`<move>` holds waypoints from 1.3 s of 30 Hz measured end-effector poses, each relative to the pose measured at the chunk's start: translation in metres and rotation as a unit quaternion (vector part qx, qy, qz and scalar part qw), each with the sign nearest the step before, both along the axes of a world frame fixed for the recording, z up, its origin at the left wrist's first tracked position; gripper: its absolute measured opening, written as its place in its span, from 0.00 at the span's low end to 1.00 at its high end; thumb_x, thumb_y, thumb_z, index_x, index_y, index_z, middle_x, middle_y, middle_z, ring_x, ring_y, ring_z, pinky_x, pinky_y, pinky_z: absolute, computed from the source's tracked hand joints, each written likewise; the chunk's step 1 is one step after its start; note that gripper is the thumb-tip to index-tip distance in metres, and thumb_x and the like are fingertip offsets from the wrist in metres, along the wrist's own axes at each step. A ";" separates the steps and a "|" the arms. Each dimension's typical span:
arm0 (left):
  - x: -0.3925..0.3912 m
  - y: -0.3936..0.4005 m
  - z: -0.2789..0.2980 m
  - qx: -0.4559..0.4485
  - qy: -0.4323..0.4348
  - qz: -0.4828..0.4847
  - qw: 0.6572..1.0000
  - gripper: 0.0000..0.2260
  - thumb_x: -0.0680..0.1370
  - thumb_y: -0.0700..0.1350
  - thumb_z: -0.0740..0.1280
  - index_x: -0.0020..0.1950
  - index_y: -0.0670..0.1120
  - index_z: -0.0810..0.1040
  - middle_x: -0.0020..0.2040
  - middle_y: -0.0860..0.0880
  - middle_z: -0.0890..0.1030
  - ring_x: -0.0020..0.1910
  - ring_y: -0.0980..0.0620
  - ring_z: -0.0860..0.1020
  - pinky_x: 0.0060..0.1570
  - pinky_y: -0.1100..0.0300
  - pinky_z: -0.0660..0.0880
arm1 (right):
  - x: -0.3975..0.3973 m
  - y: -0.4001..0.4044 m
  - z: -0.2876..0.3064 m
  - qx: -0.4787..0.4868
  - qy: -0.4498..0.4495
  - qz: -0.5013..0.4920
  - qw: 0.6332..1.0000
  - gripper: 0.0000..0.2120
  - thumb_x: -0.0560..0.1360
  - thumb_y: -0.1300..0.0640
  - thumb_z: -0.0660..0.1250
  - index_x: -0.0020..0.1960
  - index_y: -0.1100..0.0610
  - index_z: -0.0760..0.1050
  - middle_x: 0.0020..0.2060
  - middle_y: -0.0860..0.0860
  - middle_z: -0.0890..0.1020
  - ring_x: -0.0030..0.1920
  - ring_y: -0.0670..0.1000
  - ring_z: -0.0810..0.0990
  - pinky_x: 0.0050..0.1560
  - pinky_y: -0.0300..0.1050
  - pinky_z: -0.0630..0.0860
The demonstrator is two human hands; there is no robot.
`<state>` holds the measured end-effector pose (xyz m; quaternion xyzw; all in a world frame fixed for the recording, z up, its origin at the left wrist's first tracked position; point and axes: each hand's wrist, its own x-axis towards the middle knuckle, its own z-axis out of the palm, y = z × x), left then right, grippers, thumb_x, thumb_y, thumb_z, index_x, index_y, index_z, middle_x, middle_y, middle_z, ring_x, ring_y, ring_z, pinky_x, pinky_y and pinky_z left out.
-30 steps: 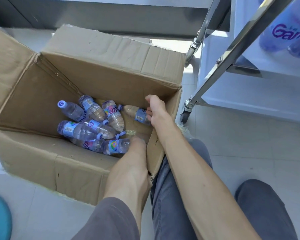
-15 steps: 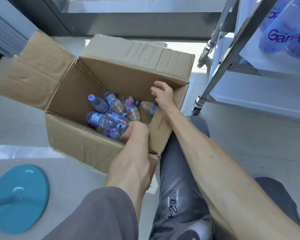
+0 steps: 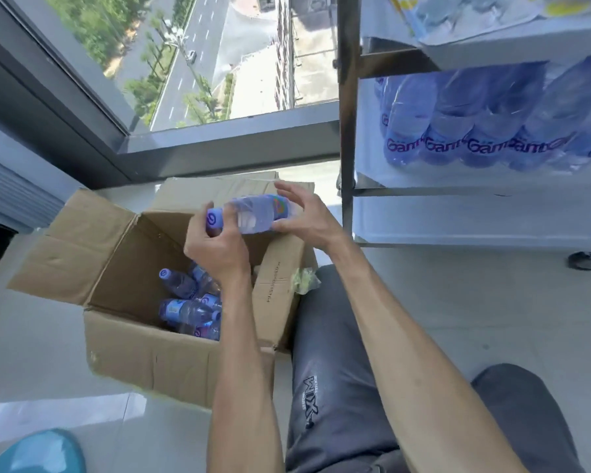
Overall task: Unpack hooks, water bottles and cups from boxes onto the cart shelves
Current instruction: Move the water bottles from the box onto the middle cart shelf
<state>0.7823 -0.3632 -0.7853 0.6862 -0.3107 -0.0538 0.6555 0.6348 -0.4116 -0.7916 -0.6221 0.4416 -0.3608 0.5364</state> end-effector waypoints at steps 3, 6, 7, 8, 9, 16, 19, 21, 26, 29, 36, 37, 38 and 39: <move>-0.034 -0.009 0.044 -0.038 -0.046 -0.112 0.992 0.09 0.73 0.50 0.72 0.39 0.45 0.83 0.29 0.57 0.75 0.28 0.61 0.71 0.32 0.65 0.69 | -0.041 0.013 0.028 -0.048 0.002 -0.047 0.998 0.31 0.64 0.58 0.78 0.67 0.53 0.75 0.60 0.47 0.79 0.58 0.45 0.78 0.56 0.34 0.75; -0.088 -0.014 0.070 -0.042 -0.066 -0.169 0.982 0.13 0.71 0.46 0.73 0.29 0.47 0.73 0.25 0.55 0.67 0.26 0.57 0.63 0.29 0.60 0.63 | -0.099 0.029 0.045 -0.039 0.023 -0.060 0.997 0.24 0.62 0.55 0.80 0.57 0.52 0.79 0.51 0.48 0.83 0.49 0.41 0.80 0.47 0.31 0.75; -0.108 -0.015 0.077 -0.034 -0.054 -0.188 0.980 0.16 0.70 0.45 0.73 0.27 0.48 0.68 0.24 0.54 0.63 0.26 0.56 0.60 0.29 0.60 0.60 | -0.119 0.038 0.047 -0.023 0.015 -0.054 0.998 0.22 0.64 0.54 0.80 0.56 0.53 0.79 0.48 0.50 0.84 0.46 0.41 0.80 0.45 0.31 0.75; -0.128 -0.018 0.084 -0.018 -0.048 -0.208 0.977 0.18 0.68 0.44 0.73 0.26 0.49 0.64 0.24 0.52 0.60 0.27 0.54 0.58 0.30 0.59 0.58 | -0.138 0.047 0.048 -0.008 -0.001 -0.050 0.999 0.20 0.66 0.54 0.79 0.56 0.54 0.79 0.47 0.53 0.84 0.44 0.43 0.81 0.45 0.33 0.76; -0.151 -0.021 0.092 0.005 -0.055 -0.230 0.972 0.19 0.66 0.45 0.73 0.25 0.48 0.62 0.26 0.51 0.57 0.29 0.53 0.56 0.30 0.58 0.57 | -0.157 0.057 0.046 0.006 -0.022 -0.052 0.998 0.19 0.69 0.55 0.78 0.57 0.56 0.79 0.48 0.55 0.84 0.46 0.46 0.82 0.48 0.36 0.77; -0.321 -0.026 0.114 0.072 -0.096 -0.457 0.881 0.14 0.62 0.46 0.72 0.24 0.42 0.69 0.27 0.49 0.61 0.30 0.53 0.59 0.31 0.59 0.57 | -0.294 0.111 0.036 0.013 -0.081 -0.189 0.979 0.16 0.74 0.62 0.73 0.60 0.64 0.77 0.52 0.65 0.83 0.49 0.53 0.81 0.59 0.60 0.77; -0.378 -0.028 0.103 0.080 -0.071 -0.459 0.882 0.15 0.61 0.46 0.72 0.24 0.47 0.65 0.28 0.48 0.59 0.31 0.52 0.58 0.33 0.58 0.57 | -0.352 0.119 0.032 0.020 -0.063 -0.237 0.969 0.27 0.72 0.63 0.75 0.69 0.60 0.72 0.52 0.61 0.83 0.49 0.51 0.81 0.57 0.51 0.79; -0.418 -0.031 0.100 0.101 -0.063 -0.464 0.878 0.17 0.61 0.48 0.71 0.23 0.46 0.63 0.28 0.46 0.59 0.31 0.51 0.58 0.33 0.58 0.57 | -0.380 0.120 0.029 0.012 -0.018 -0.248 0.969 0.30 0.68 0.60 0.78 0.67 0.58 0.72 0.52 0.55 0.84 0.47 0.49 0.82 0.52 0.44 0.79; -0.482 -0.033 0.096 0.150 -0.051 -0.499 0.852 0.24 0.68 0.58 0.74 0.28 0.45 0.63 0.28 0.47 0.59 0.30 0.51 0.58 0.33 0.57 0.57 | -0.427 0.110 0.022 0.062 -0.011 -0.358 0.931 0.31 0.55 0.50 0.80 0.55 0.55 0.74 0.47 0.52 0.84 0.44 0.50 0.84 0.44 0.46 0.81; -0.482 -0.038 0.069 0.195 0.102 -0.479 0.850 0.19 0.77 0.57 0.68 0.37 0.43 0.76 0.28 0.48 0.69 0.26 0.52 0.64 0.29 0.60 0.62 | -0.435 0.103 0.013 0.129 -0.168 -0.427 0.879 0.28 0.55 0.45 0.77 0.48 0.60 0.77 0.42 0.55 0.83 0.40 0.53 0.83 0.44 0.53 0.80; -0.450 0.010 -0.009 0.379 0.176 -0.539 0.732 0.23 0.79 0.65 0.60 0.43 0.46 0.77 0.36 0.47 0.80 0.31 0.51 0.77 0.35 0.59 0.74 | -0.439 0.097 0.012 0.119 -0.236 -0.507 0.820 0.21 0.59 0.46 0.76 0.45 0.57 0.77 0.37 0.52 0.82 0.36 0.51 0.80 0.38 0.47 0.76; -0.448 0.012 -0.012 0.366 0.185 -0.559 0.721 0.23 0.78 0.66 0.60 0.46 0.46 0.78 0.38 0.46 0.81 0.33 0.50 0.78 0.35 0.59 0.75 | -0.436 0.098 0.012 0.104 -0.227 -0.509 0.824 0.19 0.61 0.48 0.77 0.45 0.56 0.75 0.37 0.52 0.82 0.35 0.50 0.80 0.37 0.45 0.76; -0.446 0.014 -0.011 0.350 0.180 -0.576 0.717 0.24 0.76 0.67 0.62 0.49 0.47 0.79 0.40 0.46 0.82 0.34 0.50 0.80 0.34 0.59 0.76 | -0.431 0.100 0.011 0.088 -0.227 -0.508 0.826 0.18 0.63 0.51 0.78 0.46 0.56 0.74 0.38 0.53 0.81 0.34 0.50 0.80 0.36 0.43 0.76; -0.445 0.014 -0.009 0.330 0.168 -0.590 0.718 0.23 0.75 0.67 0.64 0.54 0.48 0.78 0.42 0.46 0.82 0.36 0.50 0.81 0.34 0.58 0.77 | -0.424 0.100 0.013 0.074 -0.233 -0.505 0.828 0.18 0.65 0.52 0.78 0.47 0.56 0.73 0.40 0.54 0.81 0.34 0.50 0.80 0.34 0.41 0.76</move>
